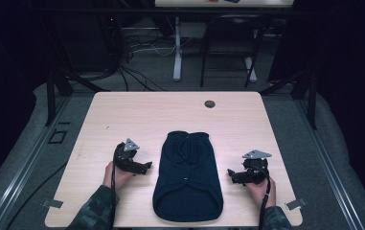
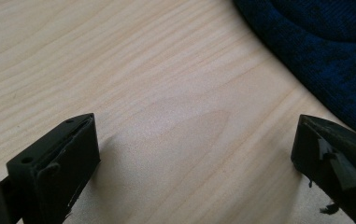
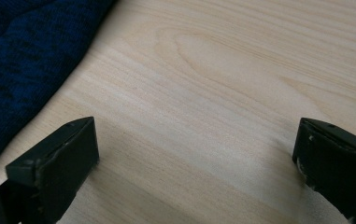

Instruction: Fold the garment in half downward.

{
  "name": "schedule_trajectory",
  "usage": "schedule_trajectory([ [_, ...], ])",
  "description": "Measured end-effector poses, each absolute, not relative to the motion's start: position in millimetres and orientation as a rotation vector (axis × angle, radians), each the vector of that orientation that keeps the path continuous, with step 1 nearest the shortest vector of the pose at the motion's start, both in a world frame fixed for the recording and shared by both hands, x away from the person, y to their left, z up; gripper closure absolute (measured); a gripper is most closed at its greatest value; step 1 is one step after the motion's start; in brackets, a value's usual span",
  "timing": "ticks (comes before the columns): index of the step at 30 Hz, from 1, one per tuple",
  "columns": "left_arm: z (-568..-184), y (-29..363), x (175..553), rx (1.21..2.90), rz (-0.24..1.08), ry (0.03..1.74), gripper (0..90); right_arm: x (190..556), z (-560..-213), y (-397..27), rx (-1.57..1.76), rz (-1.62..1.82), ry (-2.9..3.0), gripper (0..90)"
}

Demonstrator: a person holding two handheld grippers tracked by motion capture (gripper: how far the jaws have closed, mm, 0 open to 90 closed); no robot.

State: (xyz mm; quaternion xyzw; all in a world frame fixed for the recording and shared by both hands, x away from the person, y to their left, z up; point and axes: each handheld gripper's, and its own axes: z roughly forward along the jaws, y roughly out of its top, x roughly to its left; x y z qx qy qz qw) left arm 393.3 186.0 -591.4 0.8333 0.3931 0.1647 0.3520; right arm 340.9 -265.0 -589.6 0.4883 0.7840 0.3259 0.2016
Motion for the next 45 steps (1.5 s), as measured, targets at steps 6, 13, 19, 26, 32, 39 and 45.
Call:
schedule_trajectory([
  [6, -591.4, 185.9, 393.3, 2.157, 0.426, 1.018, 1.0, 340.9, -589.8, -264.6, 1.366, 0.919, 2.187, 0.0],
  [13, -591.4, 185.9, 393.3, 2.156, 0.427, 1.017, 1.0, 341.1, -589.8, -264.1, 1.365, 0.918, 2.185, 0.0],
  [19, -591.4, 185.8, 393.3, 2.156, 0.426, 1.019, 1.0, 341.5, -589.4, -264.6, 1.359, 0.912, 2.195, 0.0],
  [26, -591.3, 185.7, 393.6, 2.158, 0.425, 1.017, 1.0, 341.4, -589.5, -264.1, 1.364, 0.909, 2.188, 0.0],
  [32, -591.1, 185.7, 394.5, 2.164, 0.437, 1.011, 0.8, 341.4, -589.4, -264.0, 1.366, 0.908, 2.187, 0.0],
  [39, -586.3, 179.8, 392.8, 2.176, 0.421, 0.985, 0.3, 343.7, -588.1, -262.1, 1.383, 0.908, 2.193, 0.0],
  [45, -571.3, 178.3, 395.8, 2.12, 0.416, 0.984, 1.5, 347.5, -580.9, -252.8, 1.372, 0.948, 2.226, 0.0],
])
